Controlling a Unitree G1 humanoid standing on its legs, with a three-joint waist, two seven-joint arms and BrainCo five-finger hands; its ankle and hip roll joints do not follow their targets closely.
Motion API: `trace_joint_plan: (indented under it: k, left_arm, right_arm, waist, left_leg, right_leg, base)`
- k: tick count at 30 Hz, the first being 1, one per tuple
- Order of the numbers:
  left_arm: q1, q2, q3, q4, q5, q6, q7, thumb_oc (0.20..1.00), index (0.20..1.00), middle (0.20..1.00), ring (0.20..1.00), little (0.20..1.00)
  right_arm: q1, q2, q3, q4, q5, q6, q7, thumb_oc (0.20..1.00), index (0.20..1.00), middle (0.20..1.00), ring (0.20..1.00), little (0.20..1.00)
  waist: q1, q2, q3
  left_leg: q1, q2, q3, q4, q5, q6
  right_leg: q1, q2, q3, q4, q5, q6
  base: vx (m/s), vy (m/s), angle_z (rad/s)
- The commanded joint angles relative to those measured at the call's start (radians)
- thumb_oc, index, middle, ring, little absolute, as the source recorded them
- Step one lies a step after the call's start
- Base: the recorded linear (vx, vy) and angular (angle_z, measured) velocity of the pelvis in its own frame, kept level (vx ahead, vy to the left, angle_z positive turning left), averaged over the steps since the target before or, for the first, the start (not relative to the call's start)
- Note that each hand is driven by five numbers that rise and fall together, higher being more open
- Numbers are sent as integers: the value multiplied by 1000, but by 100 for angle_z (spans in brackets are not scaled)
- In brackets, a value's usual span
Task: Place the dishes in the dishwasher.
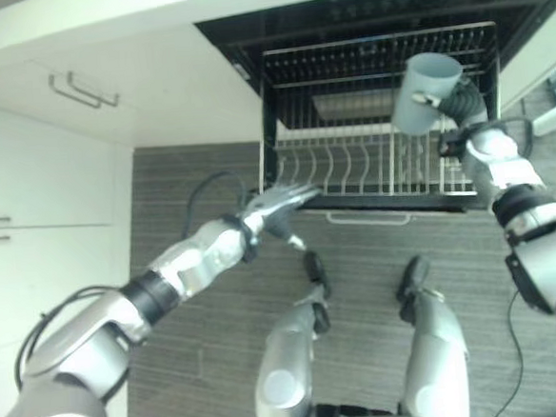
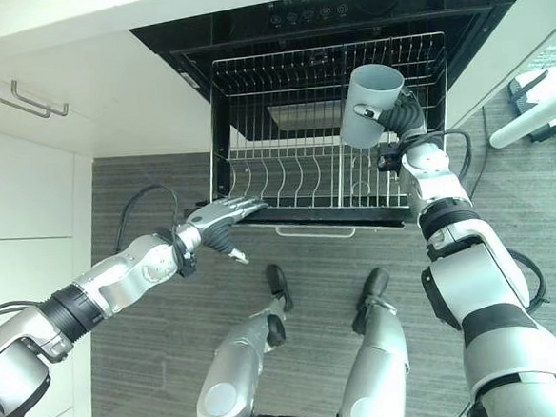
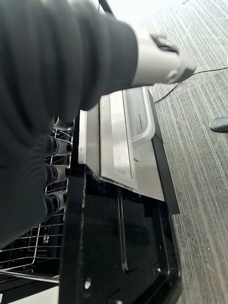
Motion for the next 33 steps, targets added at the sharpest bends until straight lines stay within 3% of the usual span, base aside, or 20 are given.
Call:
trace_joint_plan:
  k: [1, 2, 5, 9, 19, 25, 27, 33]
  left_arm:
    - [-37, 18, -16, -68, 11, -7, 25, 1000, 1000, 1000, 1000, 1000]
    - [-35, 16, -17, -68, 10, -7, 31, 1000, 1000, 1000, 1000, 1000]
    - [-27, 11, -13, -68, 9, -3, 36, 1000, 1000, 1000, 1000, 1000]
    - [-23, 8, -14, -71, 13, 3, 41, 1000, 1000, 1000, 1000, 1000]
    - [6, 10, -21, -68, 16, -7, 65, 1000, 1000, 1000, 1000, 1000]
    - [46, -4, -10, -87, 42, 20, 70, 1000, 1000, 1000, 1000, 1000]
    - [81, -11, 12, -68, 64, 29, 73, 1000, 1000, 1000, 1000, 1000]
    - [172, -41, 73, 2, 95, 41, 125, 1000, 1000, 1000, 1000, 1000]
  right_arm:
    - [-66, -27, 2, 50, -74, -40, -103, 514, 514, 514, 514, 514]
    - [-64, -31, -1, 54, -94, -64, -153, 1000, 1000, 1000, 1000, 1000]
    - [-59, -36, -22, 40, -157, -59, -263, 1000, 1000, 1000, 1000, 1000]
    - [-55, -40, -24, 31, -185, -56, -338, 1000, 1000, 1000, 1000, 1000]
    - [-45, -40, -17, 13, -175, -71, -395, 1000, 1000, 1000, 1000, 1000]
    - [-10, 6, -103, -56, 48, -238, -369, 1000, 1000, 1000, 1000, 1000]
    - [54, 80, -164, -199, 85, -301, -363, 1000, 1000, 1000, 1000, 1000]
    - [214, 190, -186, -437, 82, -313, -431, 1000, 1000, 1000, 1000, 1000]
  waist:
    - [29, 46, -11]
    - [27, 48, -11]
    - [21, 53, -11]
    - [19, 53, -11]
    - [16, 62, -11]
    - [11, 66, -11]
    - [2, 59, -11]
    - [-36, 27, -11]
  left_leg:
    - [-50, 58, 10, 48, -33, -87]
    - [-51, 59, 12, 49, -33, -88]
    - [-50, 58, 14, 50, -35, -88]
    - [-55, 60, 17, 53, -38, -87]
    - [-53, 60, 21, 64, -46, -86]
    - [-39, 61, 24, 67, -50, -85]
    - [-3, 63, 28, 51, -48, -82]
    - [125, 56, 36, 27, -54, -72]
  right_leg:
    - [35, -60, -45, -49, 34, 90]
    - [33, -61, -43, -49, 35, 90]
    - [30, -59, -36, -48, 34, 91]
    - [25, -60, -34, -47, 34, 94]
    - [27, -63, -27, -42, 29, 93]
    - [39, -61, -21, -36, 19, 88]
    - [67, -57, -21, -23, 4, 83]
    - [186, -43, -35, -47, -8, 77]
  base:
    - [0, 0, 0]
    - [0, 0, 0]
    - [15, 42, 1]
    - [0, 0, 0]
    - [8, 4, 0]
    - [3, 3, -1]
    - [26, -14, -14]
    - [20, 9, -5]
